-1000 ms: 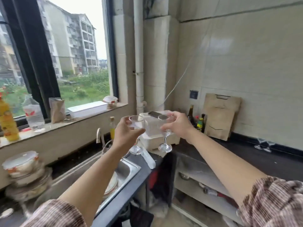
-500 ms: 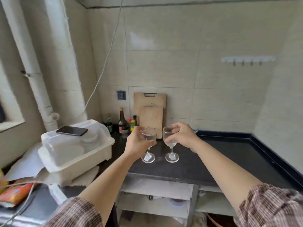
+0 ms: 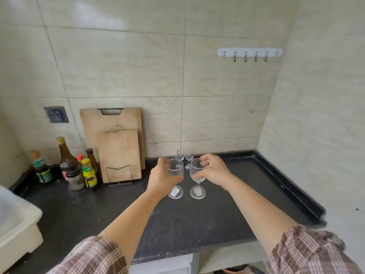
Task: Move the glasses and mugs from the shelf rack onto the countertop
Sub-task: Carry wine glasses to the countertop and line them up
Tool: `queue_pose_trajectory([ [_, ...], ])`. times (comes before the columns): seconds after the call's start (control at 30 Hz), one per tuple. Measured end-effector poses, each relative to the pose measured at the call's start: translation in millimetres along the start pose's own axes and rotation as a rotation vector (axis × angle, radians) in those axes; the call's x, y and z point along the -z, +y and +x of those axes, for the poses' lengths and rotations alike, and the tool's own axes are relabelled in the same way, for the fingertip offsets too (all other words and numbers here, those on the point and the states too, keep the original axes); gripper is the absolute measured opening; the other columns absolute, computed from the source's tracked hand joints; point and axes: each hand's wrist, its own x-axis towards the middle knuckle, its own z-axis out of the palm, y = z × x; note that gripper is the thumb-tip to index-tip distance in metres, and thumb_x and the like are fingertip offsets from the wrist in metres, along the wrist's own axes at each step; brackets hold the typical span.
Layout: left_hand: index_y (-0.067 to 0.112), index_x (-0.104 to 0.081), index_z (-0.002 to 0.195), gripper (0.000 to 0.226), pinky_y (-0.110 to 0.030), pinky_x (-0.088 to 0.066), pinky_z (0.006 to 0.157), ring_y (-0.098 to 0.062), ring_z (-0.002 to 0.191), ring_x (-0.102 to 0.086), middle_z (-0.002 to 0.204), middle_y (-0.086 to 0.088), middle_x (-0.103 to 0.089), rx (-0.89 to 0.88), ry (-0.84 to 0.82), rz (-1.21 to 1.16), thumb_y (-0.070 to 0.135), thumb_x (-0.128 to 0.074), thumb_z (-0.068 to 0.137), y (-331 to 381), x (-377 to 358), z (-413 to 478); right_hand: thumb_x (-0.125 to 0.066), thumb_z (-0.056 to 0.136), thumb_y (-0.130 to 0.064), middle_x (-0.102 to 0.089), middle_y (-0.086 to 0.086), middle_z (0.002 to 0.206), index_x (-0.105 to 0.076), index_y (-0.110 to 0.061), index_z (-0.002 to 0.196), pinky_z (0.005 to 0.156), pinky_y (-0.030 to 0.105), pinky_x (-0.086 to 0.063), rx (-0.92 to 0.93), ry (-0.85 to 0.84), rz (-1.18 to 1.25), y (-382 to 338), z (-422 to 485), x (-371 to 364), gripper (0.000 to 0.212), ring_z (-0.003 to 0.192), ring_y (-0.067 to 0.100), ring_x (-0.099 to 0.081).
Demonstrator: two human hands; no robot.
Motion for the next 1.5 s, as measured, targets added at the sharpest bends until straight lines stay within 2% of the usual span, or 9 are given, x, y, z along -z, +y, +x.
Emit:
queue_pose_trajectory([
  [0.17,0.020,-0.047,0.106,0.055,-0.024,-0.040,0.067,-0.015,0.090,-0.054,0.105,0.004,-0.053,-0.011,-0.066,0.055,0.027,-0.079,0.062,-10.3,-70.3,65.1,-0.088,0.057,-0.017,-0.059,0.002,0.113,-0.054,-0.013,0.122,0.078,0.025,-0.042,-0.043,0.001,-0.053,52.3,76.4,27.4,0.074,0.101,0.017,-0.058],
  [0.33,0.021,-0.044,0.099,0.048,-0.024,-0.038,0.064,-0.015,0.088,-0.052,0.111,0.001,-0.050,0.048,-0.096,0.102,0.022,-0.076,0.065,-24.4,-145.9,143.2,-0.087,0.058,-0.016,-0.058,0.000,0.114,-0.054,-0.014,0.120,0.077,0.024,-0.041,-0.057,-0.055,-0.084,109.1,170.7,49.5,0.071,0.101,0.016,-0.056],
  [0.47,0.015,-0.043,0.112,0.056,-0.028,-0.041,0.068,-0.020,0.091,-0.052,0.116,-0.002,-0.049,0.156,-0.137,0.180,0.019,-0.074,0.066,-35.7,-204.5,200.2,-0.086,0.058,-0.018,-0.056,-0.001,0.115,-0.051,-0.017,0.118,0.078,0.025,-0.042,-0.069,-0.133,-0.115,155.2,242.3,62.3,0.069,0.103,0.015,-0.055],
  [0.63,0.016,-0.043,0.124,0.059,-0.036,-0.047,0.076,-0.022,0.095,-0.053,0.127,-0.004,-0.047,0.158,-0.186,0.287,0.016,-0.069,0.071,-52.2,-258.1,260.1,-0.085,0.059,-0.022,-0.055,-0.003,0.117,-0.050,-0.018,0.118,0.080,0.027,-0.043,-0.088,-0.166,-0.135,203.9,315.5,66.3,0.069,0.105,0.015,-0.054],
  [0.77,0.019,-0.041,0.130,0.064,-0.033,-0.047,0.079,-0.022,0.110,-0.052,0.131,-0.002,-0.049,0.134,-0.237,0.393,0.025,-0.070,0.073,-68.1,-282.1,301.0,-0.084,0.061,-0.021,-0.054,-0.006,0.114,-0.048,-0.022,0.115,0.075,0.026,-0.041,-0.104,-0.188,-0.141,232.4,357.9,60.2,0.064,0.101,0.014,-0.053],
  [0.9,0.019,-0.043,0.128,0.061,-0.030,-0.045,0.076,-0.021,0.110,-0.050,0.125,-0.001,-0.051,0.104,-0.257,0.481,0.030,-0.071,0.075,-84.4,-298.1,335.2,-0.081,0.065,-0.020,-0.052,-0.009,0.110,-0.044,-0.029,0.107,0.073,0.025,-0.042,-0.114,-0.191,-0.133,251.6,392.7,49.5,0.057,0.095,0.013,-0.052],
  [1.1,0.014,-0.040,0.133,0.065,-0.029,-0.043,0.086,-0.021,0.119,-0.044,0.130,-0.003,-0.045,0.023,-0.260,0.626,0.027,-0.072,0.078,-102.7,-315.3,369.5,-0.081,0.069,-0.021,-0.054,-0.006,0.125,-0.048,-0.020,0.128,0.080,0.024,-0.039,-0.100,-0.184,-0.123,265.8,430.9,34.5,0.068,0.102,0.010,-0.049],
  [1.23,0.013,-0.042,0.131,0.061,-0.029,-0.038,0.095,-0.021,0.121,-0.041,0.130,-0.004,-0.047,-0.029,-0.252,0.728,0.028,-0.071,0.079,-112.1,-321.0,382.4,-0.080,0.069,-0.018,-0.058,-0.005,0.120,-0.048,-0.022,0.122,0.078,0.025,-0.043,-0.088,-0.183,-0.122,268.6,447.0,30.9,0.061,0.099,0.013,-0.054],
  [1.5,0.014,-0.038,0.135,0.064,-0.033,-0.030,0.104,-0.023,0.122,-0.043,0.130,-0.003,-0.048,-0.031,-0.187,0.848,0.035,-0.065,0.081,-118.8,-330.9,394.1,-0.078,0.071,-0.015,-0.058,-0.002,0.122,-0.047,-0.019,0.125,0.080,0.025,-0.045,-0.091,-0.203,-0.140,273.7,461.0,24.8,0.062,0.101,0.014,-0.054],
])
